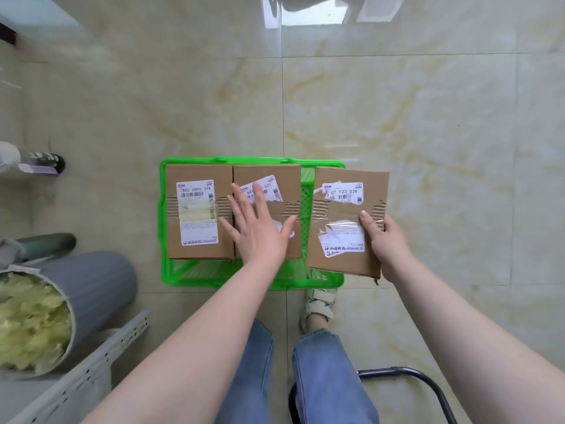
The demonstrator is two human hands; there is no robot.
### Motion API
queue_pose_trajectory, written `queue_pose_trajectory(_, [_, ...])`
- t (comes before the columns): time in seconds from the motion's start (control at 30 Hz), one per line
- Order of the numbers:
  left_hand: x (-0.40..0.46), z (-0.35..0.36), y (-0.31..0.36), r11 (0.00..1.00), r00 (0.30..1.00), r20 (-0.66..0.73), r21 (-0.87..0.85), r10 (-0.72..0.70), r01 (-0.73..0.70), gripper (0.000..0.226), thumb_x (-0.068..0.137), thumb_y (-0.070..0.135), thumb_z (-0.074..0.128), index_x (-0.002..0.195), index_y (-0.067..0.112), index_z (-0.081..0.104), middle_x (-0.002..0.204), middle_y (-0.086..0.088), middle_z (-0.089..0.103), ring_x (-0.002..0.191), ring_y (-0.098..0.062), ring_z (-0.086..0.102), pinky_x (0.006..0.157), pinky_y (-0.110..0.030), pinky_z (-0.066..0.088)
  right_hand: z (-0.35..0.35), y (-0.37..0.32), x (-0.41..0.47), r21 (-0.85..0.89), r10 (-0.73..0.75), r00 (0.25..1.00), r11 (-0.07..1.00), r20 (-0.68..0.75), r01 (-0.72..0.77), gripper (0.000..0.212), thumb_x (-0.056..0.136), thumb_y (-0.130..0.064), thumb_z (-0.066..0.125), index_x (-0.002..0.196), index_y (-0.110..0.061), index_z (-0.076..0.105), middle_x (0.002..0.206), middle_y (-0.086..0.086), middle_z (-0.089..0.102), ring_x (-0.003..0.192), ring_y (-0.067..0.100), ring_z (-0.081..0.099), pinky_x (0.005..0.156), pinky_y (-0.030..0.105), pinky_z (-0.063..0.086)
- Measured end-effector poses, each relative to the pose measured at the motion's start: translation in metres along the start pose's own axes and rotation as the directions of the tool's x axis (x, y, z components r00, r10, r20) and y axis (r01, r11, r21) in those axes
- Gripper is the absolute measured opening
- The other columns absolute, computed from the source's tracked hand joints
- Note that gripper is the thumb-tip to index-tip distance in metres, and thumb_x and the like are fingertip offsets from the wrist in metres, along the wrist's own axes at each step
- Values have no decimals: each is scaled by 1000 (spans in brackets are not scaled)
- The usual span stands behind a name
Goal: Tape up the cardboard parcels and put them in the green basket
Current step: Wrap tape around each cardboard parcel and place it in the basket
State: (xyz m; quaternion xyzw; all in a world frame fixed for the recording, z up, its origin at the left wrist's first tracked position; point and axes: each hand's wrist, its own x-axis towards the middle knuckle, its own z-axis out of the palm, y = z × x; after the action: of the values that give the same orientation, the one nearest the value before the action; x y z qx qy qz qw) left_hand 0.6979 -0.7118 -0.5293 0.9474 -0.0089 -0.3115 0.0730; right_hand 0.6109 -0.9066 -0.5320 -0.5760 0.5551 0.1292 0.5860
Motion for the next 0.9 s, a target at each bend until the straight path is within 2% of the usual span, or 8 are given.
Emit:
queue_pose_trajectory(0.2, [16,15,-14,994,994,-27,-20,-104,103,111,84,74,47,152,24,-26,159,-13,-32,149,-30,-23,114,-67,0,21,4,27,-38,-77,995,996,57,80,23,94,-34,63,115,-25,62,108,-5,72,96,14,68,87,36,55])
queue_pose_trajectory(0.4, [22,17,-21,992,993,-18,-42,-119,118,121,76,83,46,151,23,-27,158,-14,-33,148,-31,-26,111,-71,-2,30,7,28,-65,-106,992,992,75,111,30,93,-33,64,121,-25,59,108,-8,70,98,13,67,96,44,52])
queue_pose_trajectory(0.63, [24,19,-21,992,992,-9,-15,-127,127,131,69,87,49,150,22,-31,157,-15,-34,147,-32,-27,111,-71,0,34,13,24,-177,-161,987,971,18,162,76,89,-43,67,151,-20,30,144,0,51,129,16,50,111,41,38])
queue_pose_trajectory(0.77, [20,16,-17,992,992,-35,-41,-124,122,130,71,82,55,152,22,-26,158,-14,-33,148,-30,-24,112,-70,2,33,15,23,-205,-147,989,968,4,144,94,71,-39,85,148,-24,33,140,-2,53,127,15,52,110,41,39])
queue_pose_trajectory(0.9, [18,16,-10,996,995,-48,-38,-87,85,126,73,80,55,153,23,-25,158,-12,-34,150,-29,-21,112,-72,5,34,14,26,-235,-179,982,959,-56,161,99,64,-35,90,146,-22,35,140,3,49,128,18,50,109,43,39])
